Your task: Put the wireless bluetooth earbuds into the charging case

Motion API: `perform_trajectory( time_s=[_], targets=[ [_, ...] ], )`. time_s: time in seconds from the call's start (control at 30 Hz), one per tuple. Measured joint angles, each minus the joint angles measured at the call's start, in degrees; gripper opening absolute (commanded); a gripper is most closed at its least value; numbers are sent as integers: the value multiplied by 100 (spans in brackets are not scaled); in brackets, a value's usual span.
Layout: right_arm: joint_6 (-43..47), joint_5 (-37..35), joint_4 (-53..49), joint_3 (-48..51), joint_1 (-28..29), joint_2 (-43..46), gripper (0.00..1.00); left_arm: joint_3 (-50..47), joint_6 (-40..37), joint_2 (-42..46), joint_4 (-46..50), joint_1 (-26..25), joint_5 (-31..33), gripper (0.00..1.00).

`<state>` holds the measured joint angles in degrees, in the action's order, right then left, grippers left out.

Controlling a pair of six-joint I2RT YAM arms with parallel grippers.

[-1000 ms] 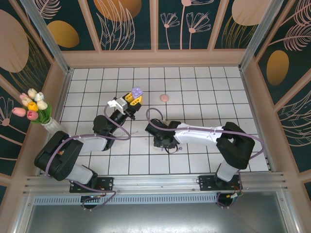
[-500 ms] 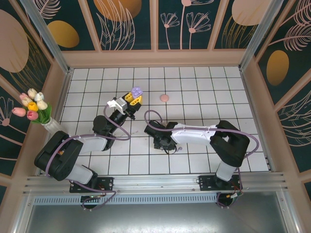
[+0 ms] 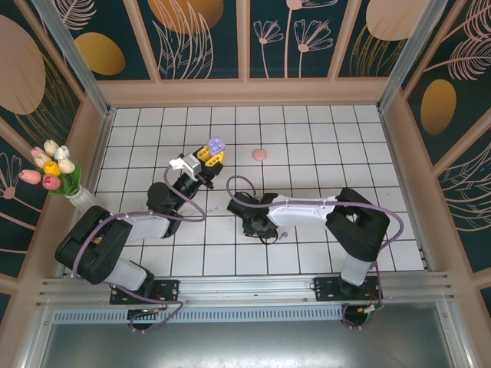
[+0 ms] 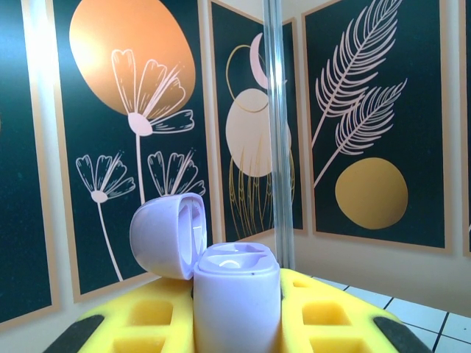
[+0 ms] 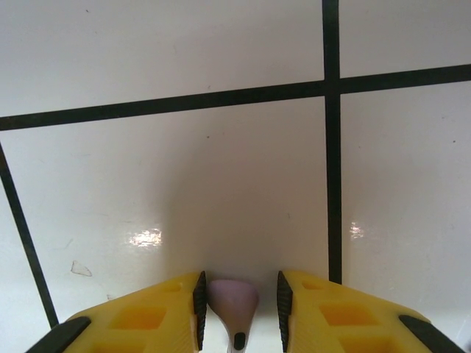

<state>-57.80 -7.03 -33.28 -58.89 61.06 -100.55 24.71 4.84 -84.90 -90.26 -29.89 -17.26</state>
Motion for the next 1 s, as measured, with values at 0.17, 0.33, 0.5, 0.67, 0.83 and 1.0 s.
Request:
perform_trajectory(
  time_s=[0.17,0.33,0.5,0.67,0.83,1.0],
  targets=[
    [2,0,-13,0,0,0,31,0,2,-22,-24,0,0,0],
    [2,2,-15,0,0,0,33,0,26,-39,-44,0,2,0],
    [-39,2,-15,0,13,0,33,0,42,-39,-44,0,0,0],
    [-173,-2,-20,0,22,0,33,0,44,-68,-61,0,0,0],
    [-291,-15,-42,-11,39,-2,32,0,66,-87,-76,0,0,0],
    [-367,-2,-96,-74,103,-50,32,0,87,-109,-83,0,0,0]
  ],
)
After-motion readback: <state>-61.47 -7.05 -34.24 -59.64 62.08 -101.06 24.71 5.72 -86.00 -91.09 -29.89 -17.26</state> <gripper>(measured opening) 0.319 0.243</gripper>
